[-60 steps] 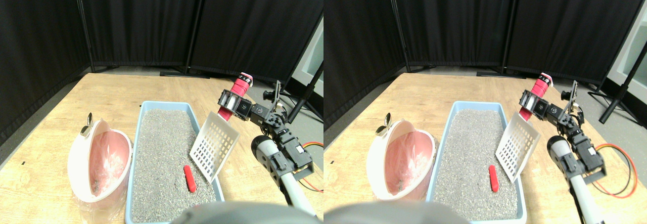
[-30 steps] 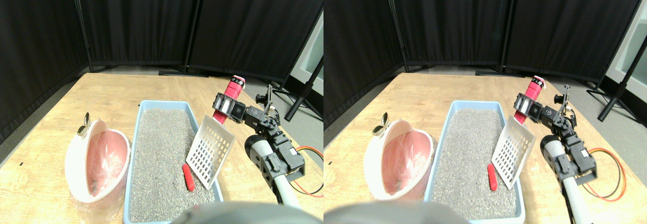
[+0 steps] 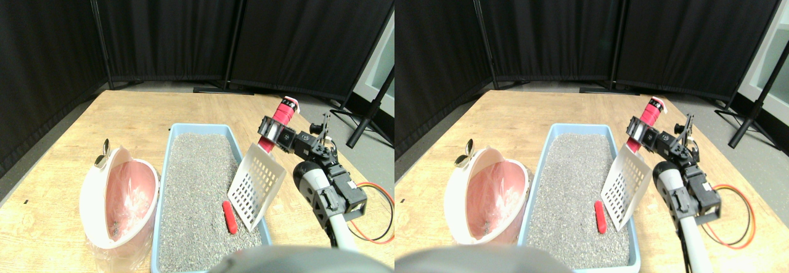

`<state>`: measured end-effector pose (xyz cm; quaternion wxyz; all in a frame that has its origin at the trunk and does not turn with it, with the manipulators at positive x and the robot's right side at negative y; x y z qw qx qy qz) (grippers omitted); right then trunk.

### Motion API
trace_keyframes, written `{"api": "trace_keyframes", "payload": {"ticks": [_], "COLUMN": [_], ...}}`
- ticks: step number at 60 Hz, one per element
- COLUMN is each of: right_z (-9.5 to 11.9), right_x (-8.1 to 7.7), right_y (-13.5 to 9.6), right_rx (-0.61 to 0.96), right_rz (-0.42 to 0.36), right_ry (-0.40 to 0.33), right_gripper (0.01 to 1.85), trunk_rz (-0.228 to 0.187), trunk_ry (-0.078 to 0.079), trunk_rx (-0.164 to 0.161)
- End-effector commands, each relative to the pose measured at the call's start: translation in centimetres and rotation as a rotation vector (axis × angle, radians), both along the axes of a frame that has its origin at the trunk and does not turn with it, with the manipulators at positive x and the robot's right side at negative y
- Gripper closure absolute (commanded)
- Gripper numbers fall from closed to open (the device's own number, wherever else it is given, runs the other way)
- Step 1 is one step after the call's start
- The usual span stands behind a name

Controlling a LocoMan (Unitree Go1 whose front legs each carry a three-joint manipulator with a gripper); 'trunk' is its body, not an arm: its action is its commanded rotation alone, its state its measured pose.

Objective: Scoop (unimanual)

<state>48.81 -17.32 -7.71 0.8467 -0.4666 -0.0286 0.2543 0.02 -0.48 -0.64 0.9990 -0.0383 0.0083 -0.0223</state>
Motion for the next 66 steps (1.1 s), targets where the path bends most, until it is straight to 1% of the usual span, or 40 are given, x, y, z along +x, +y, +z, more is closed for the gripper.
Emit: {"api": "trace_keyframes", "payload": {"ticks": [1,6,11,12,13,14,16,20,24,26,29,31,32,34,35,37,38,40,41,43,44,45,47,48,52,54,56,58,61,64,66], "right_z": [0.9,0.8,-0.1,-0.4,-0.7,-0.8,-1.1,-2.1,-2.9,-3.2,-3.6,-4.1,-4.5,-5.6,-5.6,-6.5,-7.1,-8.2,-8.8,-9.1,-10.3,-10.8,-11.5,-11.5,-12.4,-12.6,-12.7,-12.8,-12.4,-12.1,-11.6], "right_x": [0.0,0.1,0.2,0.2,0.0,-0.1,-0.1,-0.1,0.1,0.3,0.3,0.3,0.2,-0.2,-0.2,-0.6,-0.8,-1.1,-1.3,-1.5,-2.0,-2.3,-2.7,-2.7,-3.7,-3.9,-3.9,-3.9,-3.6,-3.2,-2.8], "right_y": [0.6,0.6,0.9,1.0,1.3,1.4,1.5,1.6,1.5,1.4,1.4,1.4,1.4,1.6,1.6,1.8,1.9,2.0,2.2,2.4,2.8,3.0,3.4,3.4,4.4,4.7,4.8,4.9,4.9,4.8,4.5], "right_rx": [-0.051,-0.051,-0.058,-0.062,-0.074,-0.072,-0.058,-0.026,-0.026,-0.027,-0.008,0.007,0.020,0.015,0.015,0.037,0.057,0.099,0.111,0.112,0.156,0.163,0.191,0.191,0.249,0.262,0.280,0.301,0.359,0.387,0.445], "right_rz": [0.053,0.051,0.077,0.072,0.044,0.042,0.052,0.067,0.075,0.083,0.082,0.112,0.128,0.126,0.126,0.110,0.084,0.095,0.096,0.094,0.108,0.129,0.137,0.137,0.097,0.076,0.065,0.052,0.013,0.004,-0.012], "right_ry": [-0.097,-0.084,-0.065,-0.056,-0.040,-0.035,-0.027,0.019,0.027,0.026,0.041,0.054,0.062,0.072,0.072,0.096,0.123,0.134,0.149,0.159,0.197,0.207,0.227,0.227,0.286,0.305,0.315,0.319,0.326,0.314,0.294], "right_gripper": [1.81,1.81,1.81,1.81,1.81,1.81,1.81,1.81,1.81,1.81,1.81,1.81,1.81,1.81,1.81,1.81,1.81,1.81,1.81,1.81,1.81,1.81,1.81,1.81,1.81,1.81,1.81,1.81,1.81,1.81,1.81], "trunk_rz": [-0.004,-0.003,0.000,0.000,-0.001,-0.002,-0.001,0.001,0.001,0.003,0.004,0.004,0.006,0.008,0.008,0.011,0.013,0.013,0.014,0.016,0.016,0.018,0.021,0.021,0.022,0.022,0.024,0.025,0.027,0.027,0.027], "trunk_ry": [-0.009,-0.008,-0.006,-0.006,-0.005,-0.004,-0.003,-0.001,0.001,-0.002,0.002,0.004,0.004,0.008,0.008,0.011,0.012,0.012,0.017,0.017,0.017,0.020,0.021,0.021,0.027,0.026,0.029,0.028,0.027,0.029,0.028], "trunk_rx": [-0.020,-0.024,-0.026,-0.026,-0.025,-0.025,-0.026,-0.028,-0.030,-0.033,-0.035,-0.036,-0.038,-0.040,-0.040,-0.042,-0.042,-0.042,-0.041,-0.041,-0.041,-0.041,-0.041,-0.041,-0.043,-0.041,-0.043,-0.044,-0.045,-0.045,-0.046]}}
